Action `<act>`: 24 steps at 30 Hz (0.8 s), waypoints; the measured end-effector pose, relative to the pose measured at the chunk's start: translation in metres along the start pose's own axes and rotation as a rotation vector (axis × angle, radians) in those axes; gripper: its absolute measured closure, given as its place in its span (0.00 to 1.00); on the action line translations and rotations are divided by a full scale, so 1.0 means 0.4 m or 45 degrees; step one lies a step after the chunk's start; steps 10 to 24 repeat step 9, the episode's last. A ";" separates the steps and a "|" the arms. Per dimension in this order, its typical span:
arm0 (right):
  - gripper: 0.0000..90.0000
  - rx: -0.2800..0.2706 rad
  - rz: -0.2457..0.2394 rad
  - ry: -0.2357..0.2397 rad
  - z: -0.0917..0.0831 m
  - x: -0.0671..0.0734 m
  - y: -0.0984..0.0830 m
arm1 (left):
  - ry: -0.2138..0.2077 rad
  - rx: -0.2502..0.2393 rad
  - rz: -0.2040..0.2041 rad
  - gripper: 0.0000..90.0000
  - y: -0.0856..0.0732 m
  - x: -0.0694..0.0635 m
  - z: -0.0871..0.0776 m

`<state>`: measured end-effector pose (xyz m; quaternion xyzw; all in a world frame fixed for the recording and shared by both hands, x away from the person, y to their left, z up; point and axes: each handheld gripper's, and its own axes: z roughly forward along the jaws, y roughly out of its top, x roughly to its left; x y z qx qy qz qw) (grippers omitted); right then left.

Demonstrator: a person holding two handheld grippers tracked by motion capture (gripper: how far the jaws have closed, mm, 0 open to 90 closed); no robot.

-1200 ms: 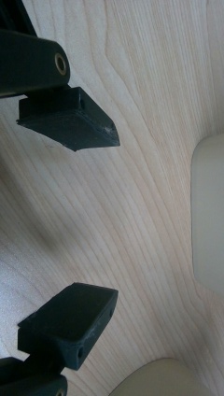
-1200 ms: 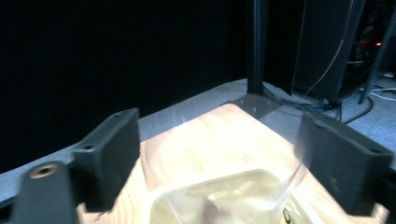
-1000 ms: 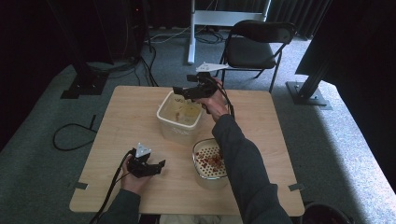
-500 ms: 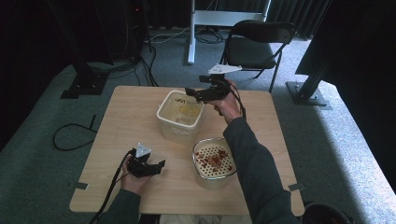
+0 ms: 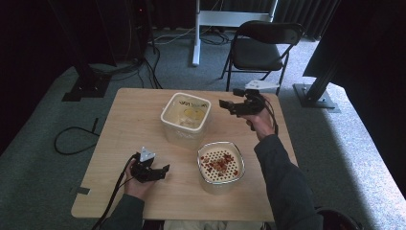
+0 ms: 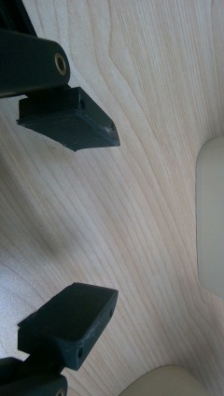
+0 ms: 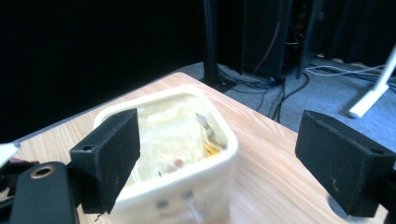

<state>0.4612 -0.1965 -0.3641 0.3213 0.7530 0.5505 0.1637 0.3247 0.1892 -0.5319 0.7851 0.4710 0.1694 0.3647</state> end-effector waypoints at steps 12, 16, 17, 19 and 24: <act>0.17 0.064 0.088 -0.108 -0.070 -0.061 -0.128 | 0.004 0.004 -0.008 0.26 -0.001 0.001 0.002; 0.17 0.064 0.088 -0.108 -0.070 -0.061 -0.128 | 0.004 0.004 -0.008 0.26 -0.001 0.001 0.002; 0.17 0.064 0.088 -0.108 -0.070 -0.061 -0.128 | 0.004 0.004 -0.008 0.26 -0.001 0.001 0.002; 0.17 0.064 0.088 -0.108 -0.070 -0.061 -0.128 | 0.004 0.004 -0.008 0.26 -0.001 0.001 0.002; 0.17 0.064 0.088 -0.108 -0.070 -0.061 -0.128 | 0.004 0.004 -0.008 0.26 -0.001 0.001 0.002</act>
